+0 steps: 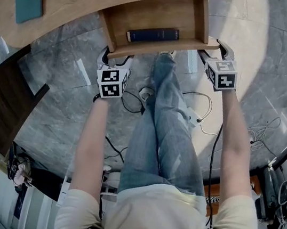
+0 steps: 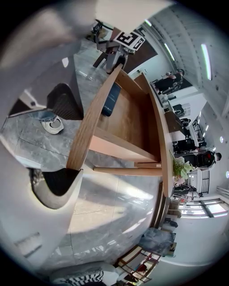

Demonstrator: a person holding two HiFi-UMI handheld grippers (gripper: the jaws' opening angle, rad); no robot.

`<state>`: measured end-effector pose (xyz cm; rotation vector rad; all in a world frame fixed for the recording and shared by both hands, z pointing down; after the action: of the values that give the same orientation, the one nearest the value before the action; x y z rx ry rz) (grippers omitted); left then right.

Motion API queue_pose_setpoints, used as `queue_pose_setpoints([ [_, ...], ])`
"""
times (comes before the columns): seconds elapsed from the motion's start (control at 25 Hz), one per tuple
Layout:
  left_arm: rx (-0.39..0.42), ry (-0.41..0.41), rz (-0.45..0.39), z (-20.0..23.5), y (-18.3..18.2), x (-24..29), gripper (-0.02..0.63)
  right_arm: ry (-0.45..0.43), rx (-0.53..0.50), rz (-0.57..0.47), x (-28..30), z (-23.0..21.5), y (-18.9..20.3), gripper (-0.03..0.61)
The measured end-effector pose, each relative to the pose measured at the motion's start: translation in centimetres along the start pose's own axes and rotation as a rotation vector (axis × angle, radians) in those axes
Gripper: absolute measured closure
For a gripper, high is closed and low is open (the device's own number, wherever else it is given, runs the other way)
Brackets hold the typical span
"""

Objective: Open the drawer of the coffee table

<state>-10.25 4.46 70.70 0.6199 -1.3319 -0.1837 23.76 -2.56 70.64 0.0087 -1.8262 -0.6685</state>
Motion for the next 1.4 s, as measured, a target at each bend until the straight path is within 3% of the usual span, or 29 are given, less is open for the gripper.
queue_pose_setpoints([
  [0.76,0.005,0.019,0.080,-1.3,4.2,0.9,0.216,0.023,0.023,0.069,1.1,0.8,4.6,0.239],
  [1.4,0.022,0.013,0.119,-1.4,4.8,1.9,0.216,0.062,0.022,0.095,1.9,0.5,5.3,0.238],
])
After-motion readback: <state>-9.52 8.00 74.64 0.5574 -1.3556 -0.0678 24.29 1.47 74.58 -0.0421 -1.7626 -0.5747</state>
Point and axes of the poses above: the fingertips, and each gripper's own axes: x forward along the fingers, z to its left, y out of its underside, the point moved 5 cm from there along -x, backward along the fingers, and after that the axes turned 5 degrees about x, right-handed, at the moved point
